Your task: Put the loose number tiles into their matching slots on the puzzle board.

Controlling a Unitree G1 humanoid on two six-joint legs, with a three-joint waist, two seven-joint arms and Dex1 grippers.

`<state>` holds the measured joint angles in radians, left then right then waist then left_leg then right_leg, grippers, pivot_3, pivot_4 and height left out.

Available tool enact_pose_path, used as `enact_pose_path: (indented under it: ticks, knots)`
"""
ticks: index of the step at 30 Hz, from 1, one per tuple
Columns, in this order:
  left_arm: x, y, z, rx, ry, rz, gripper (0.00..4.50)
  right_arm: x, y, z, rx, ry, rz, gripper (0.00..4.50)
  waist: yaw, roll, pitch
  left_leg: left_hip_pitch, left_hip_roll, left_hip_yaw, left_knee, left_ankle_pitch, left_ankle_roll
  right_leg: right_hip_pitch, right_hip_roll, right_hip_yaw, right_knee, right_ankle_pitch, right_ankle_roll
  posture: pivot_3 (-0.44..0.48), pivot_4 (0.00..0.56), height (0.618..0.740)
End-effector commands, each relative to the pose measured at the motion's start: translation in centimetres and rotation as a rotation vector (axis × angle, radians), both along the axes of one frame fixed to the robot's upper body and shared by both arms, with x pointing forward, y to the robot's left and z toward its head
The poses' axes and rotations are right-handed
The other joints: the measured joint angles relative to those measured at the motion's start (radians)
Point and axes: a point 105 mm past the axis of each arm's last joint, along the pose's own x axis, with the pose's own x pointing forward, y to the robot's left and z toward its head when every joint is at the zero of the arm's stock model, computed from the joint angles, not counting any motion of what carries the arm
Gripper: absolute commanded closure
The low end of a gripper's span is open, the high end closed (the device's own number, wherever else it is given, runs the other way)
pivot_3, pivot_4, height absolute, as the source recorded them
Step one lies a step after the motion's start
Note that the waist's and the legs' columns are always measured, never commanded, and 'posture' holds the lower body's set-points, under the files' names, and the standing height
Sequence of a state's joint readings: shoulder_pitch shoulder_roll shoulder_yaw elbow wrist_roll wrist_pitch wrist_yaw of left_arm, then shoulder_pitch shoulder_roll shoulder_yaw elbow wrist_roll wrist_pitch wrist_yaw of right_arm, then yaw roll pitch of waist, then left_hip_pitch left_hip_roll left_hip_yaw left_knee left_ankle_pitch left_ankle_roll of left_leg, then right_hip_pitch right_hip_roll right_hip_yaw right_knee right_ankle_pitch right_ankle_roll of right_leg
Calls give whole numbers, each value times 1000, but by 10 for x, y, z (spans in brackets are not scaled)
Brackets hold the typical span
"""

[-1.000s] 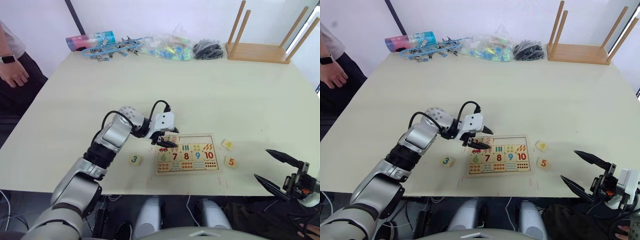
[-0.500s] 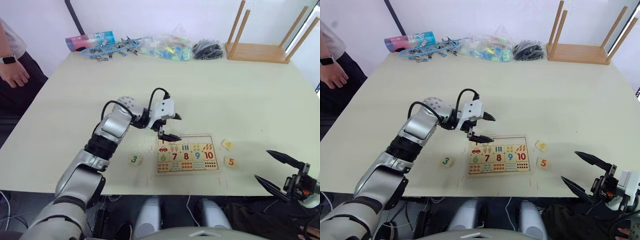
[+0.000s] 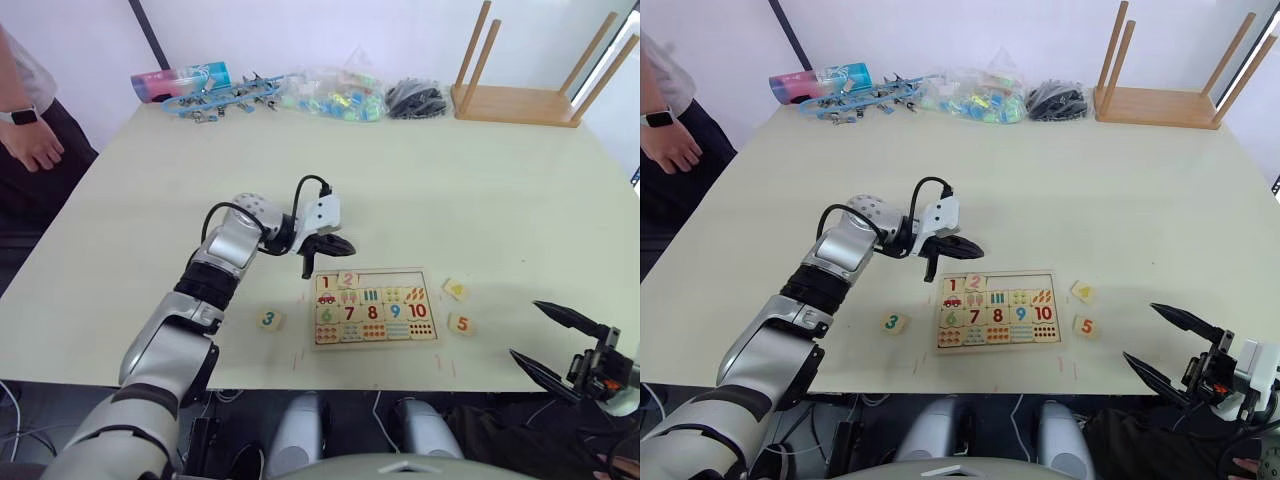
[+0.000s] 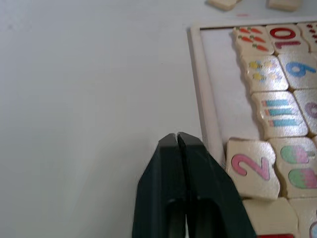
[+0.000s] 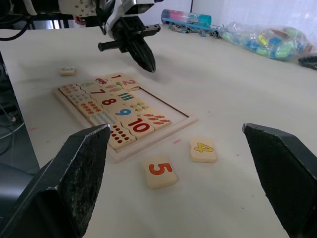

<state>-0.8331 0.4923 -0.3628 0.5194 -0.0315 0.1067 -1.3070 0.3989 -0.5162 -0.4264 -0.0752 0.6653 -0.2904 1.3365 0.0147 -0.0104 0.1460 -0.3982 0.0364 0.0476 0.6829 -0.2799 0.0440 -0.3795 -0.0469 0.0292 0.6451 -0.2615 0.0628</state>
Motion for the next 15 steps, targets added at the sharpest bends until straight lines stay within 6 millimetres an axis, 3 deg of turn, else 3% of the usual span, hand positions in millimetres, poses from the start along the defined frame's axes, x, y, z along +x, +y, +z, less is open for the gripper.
enact_pose_path:
  ticks: [1,15]
  knots:
    - [2,0,9,-3,-49,-33,4462,-1,0,5,-15,-33,5,0,0,0,0,0,0,0,0,0,0,0,0,0,0,0,0,0,150,737]
    - [-6,5,1,13,-27,-92,4462,-3,0,5,-17,-31,4,0,0,0,0,0,0,0,0,0,0,0,0,0,0,0,0,0,150,737]
